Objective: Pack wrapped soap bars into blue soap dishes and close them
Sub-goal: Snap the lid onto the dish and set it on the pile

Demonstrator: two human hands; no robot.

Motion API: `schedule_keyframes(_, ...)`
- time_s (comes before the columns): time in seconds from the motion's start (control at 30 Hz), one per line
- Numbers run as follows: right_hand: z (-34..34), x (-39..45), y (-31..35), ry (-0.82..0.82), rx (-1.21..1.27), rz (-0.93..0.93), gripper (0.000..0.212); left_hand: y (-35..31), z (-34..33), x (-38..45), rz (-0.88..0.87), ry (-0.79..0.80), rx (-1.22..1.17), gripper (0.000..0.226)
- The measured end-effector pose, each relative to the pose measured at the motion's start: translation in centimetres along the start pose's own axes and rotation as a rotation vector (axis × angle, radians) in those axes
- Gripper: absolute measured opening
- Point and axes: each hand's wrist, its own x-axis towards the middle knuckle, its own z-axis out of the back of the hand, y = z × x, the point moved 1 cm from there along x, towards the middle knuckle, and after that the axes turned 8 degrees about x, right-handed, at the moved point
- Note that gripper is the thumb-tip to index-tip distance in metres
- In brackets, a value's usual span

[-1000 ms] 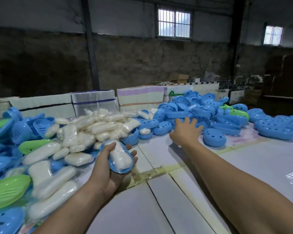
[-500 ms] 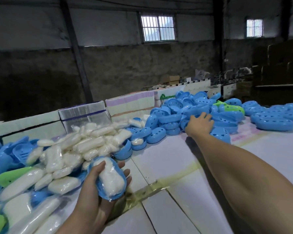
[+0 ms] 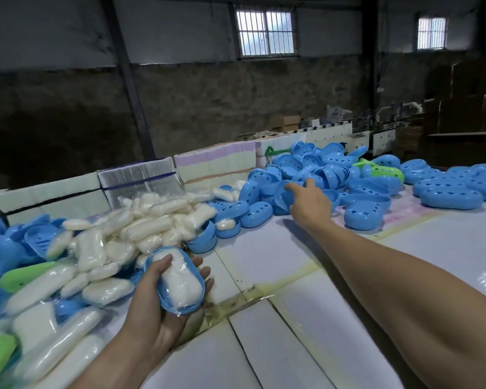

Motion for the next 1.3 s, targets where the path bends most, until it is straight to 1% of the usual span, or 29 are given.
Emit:
schedule_keyframes(0.07, 0.5, -1.7, 3.6, -0.018, 0.131, 0.065, 0.067, -0.1, 0.0, 0.0, 0.019, -0.008, -0.008, 0.044)
schedule_keyframes(0.13, 1.0, -4.0, 7.6, 0.035, 0.222, 0.182, 0.072, -0.1, 0.0, 0.0, 0.045, -0.022, -0.025, 0.033)
schedule_keyframes(0.2, 1.2, -7.0, 11.4, 0.106, 0.216, 0.382, 0.064, -0.2, -0.3, -0.1, 0.062, -0.016, -0.092, 0.031)
schedule_keyframes(0.27, 1.1, -10.3, 14.3, 0.107, 0.153, 0.625, 0.052, -0.4, -0.3, -0.2, 0.052, -0.037, -0.202, 0.029)
schedule_keyframes(0.3, 1.0, -11.8, 15.4, 0.115, 0.155, 0.709, 0.05, -0.5, -0.3, -0.1, 0.046, -0.044, -0.25, 0.029)
schedule_keyframes(0.37, 1.1, -14.0, 16.5, 0.184, 0.211, 0.815, 0.047, -0.5, 0.1, 0.0, 0.056, -0.014, -0.325, 0.033)
schedule_keyframes(0.43, 1.4, -15.2, 16.6, 0.262, 0.324, 0.859, 0.042, -0.4, 0.5, 0.3, 0.099, -0.001, -0.366, 0.035)
schedule_keyframes(0.53, 1.4, -15.9, 15.8, 0.455, 0.553, 0.782, 0.048, -0.5, 0.7, 0.5, 0.151, 0.001, -0.398, 0.038)
schedule_keyframes(0.6, 1.0, -15.7, 15.3, 0.539, 0.633, 0.636, 0.052, -0.5, 0.7, 0.6, 0.13, -0.005, -0.36, 0.042)
schedule_keyframes(0.67, 0.7, -15.3, 15.1, 0.573, 0.641, 0.495, 0.06, -0.6, 0.7, 0.6, 0.135, -0.001, -0.34, 0.045)
schedule_keyframes(0.73, 0.5, -15.1, 15.0, 0.606, 0.66, 0.411, 0.068, -0.4, 0.6, 0.9, 0.131, 0.009, -0.326, 0.045)
schedule_keyframes(0.8, 0.6, -14.9, 14.9, 0.621, 0.704, 0.325, 0.071, -0.3, 0.7, 1.1, 0.123, 0.021, -0.308, 0.044)
schedule_keyframes(0.87, 0.9, -14.7, 14.8, 0.639, 0.715, 0.287, 0.072, -0.3, 0.9, 1.2, 0.104, 0.035, -0.289, 0.045)
schedule_keyframes(0.97, 0.9, -14.9, 14.8, 0.732, 0.744, 0.235, 0.071, -0.3, 0.9, 0.9, 0.102, 0.054, -0.291, 0.041)
schedule_keyframes(1.03, 0.9, -15.1, 15.0, 0.723, 0.737, 0.212, 0.07, -0.3, 1.0, 0.9, 0.104, 0.049, -0.316, 0.043)
schedule_keyframes(1.2, 1.0, -15.4, 15.3, 0.654, 0.755, 0.185, 0.07, -0.5, 1.2, 1.1, 0.127, 0.013, -0.363, 0.061)
schedule_keyframes(1.3, 1.1, -15.7, 15.6, 0.651, 0.791, 0.212, 0.077, -1.1, 1.6, 1.6, 0.123, -0.014, -0.367, 0.075)
